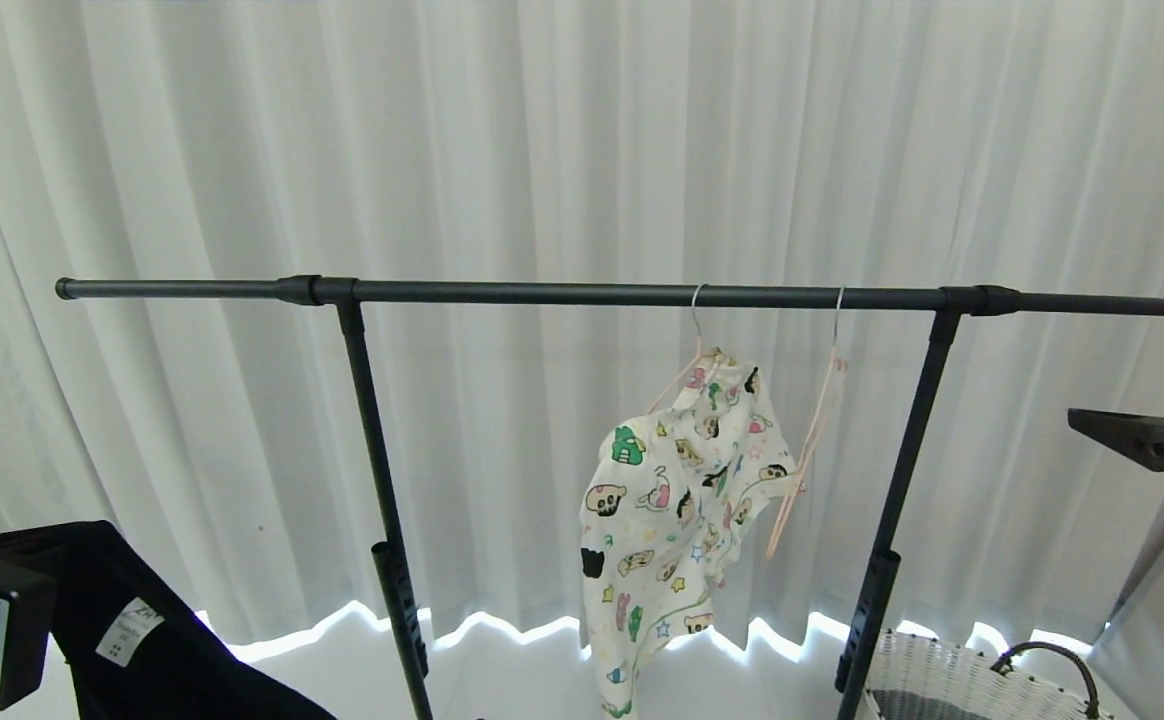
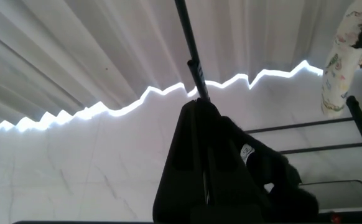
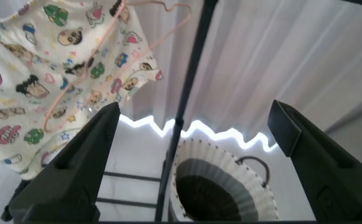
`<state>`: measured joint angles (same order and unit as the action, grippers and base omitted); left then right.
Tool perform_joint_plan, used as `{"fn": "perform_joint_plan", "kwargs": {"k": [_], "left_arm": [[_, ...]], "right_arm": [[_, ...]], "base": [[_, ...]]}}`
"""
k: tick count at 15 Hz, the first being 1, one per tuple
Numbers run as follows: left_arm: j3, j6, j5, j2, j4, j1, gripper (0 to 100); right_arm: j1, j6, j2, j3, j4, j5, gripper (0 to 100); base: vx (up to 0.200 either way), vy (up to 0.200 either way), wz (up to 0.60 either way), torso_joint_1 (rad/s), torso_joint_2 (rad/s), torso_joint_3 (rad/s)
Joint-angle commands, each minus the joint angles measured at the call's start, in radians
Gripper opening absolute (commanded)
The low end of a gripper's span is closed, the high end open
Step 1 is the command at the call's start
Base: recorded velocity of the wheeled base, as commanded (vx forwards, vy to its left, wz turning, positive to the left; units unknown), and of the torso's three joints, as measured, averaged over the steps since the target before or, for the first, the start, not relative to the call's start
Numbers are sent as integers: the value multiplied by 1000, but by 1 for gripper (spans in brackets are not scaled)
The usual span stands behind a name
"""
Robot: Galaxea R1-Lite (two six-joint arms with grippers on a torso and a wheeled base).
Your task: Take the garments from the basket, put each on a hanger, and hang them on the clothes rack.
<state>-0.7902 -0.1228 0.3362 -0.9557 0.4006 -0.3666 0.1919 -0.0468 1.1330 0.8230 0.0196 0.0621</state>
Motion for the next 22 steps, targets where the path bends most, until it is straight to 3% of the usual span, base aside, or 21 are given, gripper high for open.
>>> {"fn": "perform_joint_plan", "kwargs": {"k": [1, 7, 16, 19, 22], "left_arm": [[0, 0, 0, -1, 0, 0, 0], [0, 0, 0, 8, -3, -15, 0], [2, 0, 0, 9, -2, -23, 0], [29, -28, 0, 25, -6, -23, 0], [51, -31, 0, 29, -57, -20, 0]], "right_arm": [[24, 4, 2, -1, 2, 1, 100], [32, 4, -10, -10, 14, 4, 100], [38, 4, -16, -25, 30, 7, 100], [61, 4, 80, -19, 19, 125, 100], [110, 53, 202, 7, -36, 174, 100]], "base": [[200, 0, 0, -2, 7, 2], [0, 0, 0, 0, 0, 0], [0, 178, 0, 1, 2, 3], [0, 0, 0, 0, 0, 0], [0, 0, 0, 0, 0, 0]]}}
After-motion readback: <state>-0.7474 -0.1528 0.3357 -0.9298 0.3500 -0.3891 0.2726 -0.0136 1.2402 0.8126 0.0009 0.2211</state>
